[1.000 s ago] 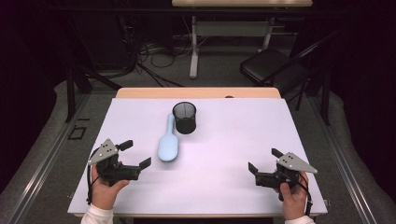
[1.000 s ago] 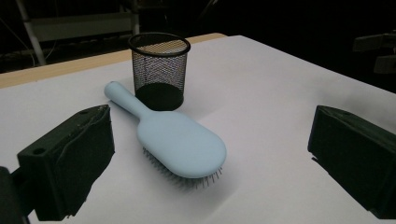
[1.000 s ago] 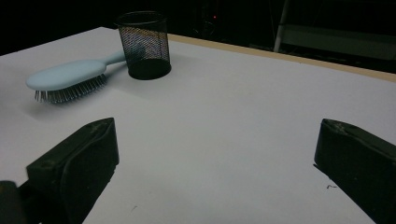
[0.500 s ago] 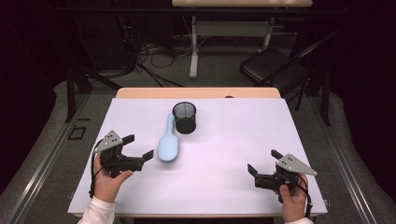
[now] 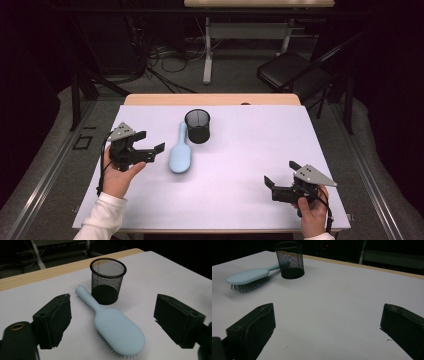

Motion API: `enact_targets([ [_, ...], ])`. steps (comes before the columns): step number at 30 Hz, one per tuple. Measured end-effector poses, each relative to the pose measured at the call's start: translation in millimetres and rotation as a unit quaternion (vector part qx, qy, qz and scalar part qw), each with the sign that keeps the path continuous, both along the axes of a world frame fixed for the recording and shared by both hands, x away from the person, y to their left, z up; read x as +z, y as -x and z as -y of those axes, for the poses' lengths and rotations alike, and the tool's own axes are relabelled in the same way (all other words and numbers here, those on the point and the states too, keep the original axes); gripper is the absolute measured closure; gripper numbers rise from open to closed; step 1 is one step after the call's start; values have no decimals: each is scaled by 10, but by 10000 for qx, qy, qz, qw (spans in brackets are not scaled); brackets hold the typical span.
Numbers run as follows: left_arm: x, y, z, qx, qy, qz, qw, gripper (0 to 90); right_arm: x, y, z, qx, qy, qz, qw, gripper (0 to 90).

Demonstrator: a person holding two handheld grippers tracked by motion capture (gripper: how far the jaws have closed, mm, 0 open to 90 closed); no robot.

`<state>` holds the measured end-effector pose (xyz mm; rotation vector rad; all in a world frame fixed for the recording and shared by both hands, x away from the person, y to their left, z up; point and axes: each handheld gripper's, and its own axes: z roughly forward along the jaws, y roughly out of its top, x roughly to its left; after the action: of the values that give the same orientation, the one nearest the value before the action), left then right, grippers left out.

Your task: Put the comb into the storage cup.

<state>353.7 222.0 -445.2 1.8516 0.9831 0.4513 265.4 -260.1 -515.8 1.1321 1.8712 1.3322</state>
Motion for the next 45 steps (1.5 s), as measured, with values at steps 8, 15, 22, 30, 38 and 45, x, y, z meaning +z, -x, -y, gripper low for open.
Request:
enact_targets([
  [8,100,-162,40,110,-54,-72,9999,190,-4,0,-9,6,40,-49,10000,0],
  [15,188,-360,86,188,24,-276,9994,329,-19,-17,0,-17,32,-73,10000,0],
  [22,202,-515,145,292,-77,-388,9988,400,-26,-20,-4,-8,44,-100,9999,0],
  [30,217,-743,158,614,-30,-614,9962,453,-32,-27,3,-13,34,-101,9999,0],
  [38,188,-933,183,843,-10,-773,9934,508,-32,-29,14,-25,53,-118,9999,0],
  [45,170,-1081,247,997,-314,-836,9910,538,-35,-37,22,-13,47,-123,9999,0],
])
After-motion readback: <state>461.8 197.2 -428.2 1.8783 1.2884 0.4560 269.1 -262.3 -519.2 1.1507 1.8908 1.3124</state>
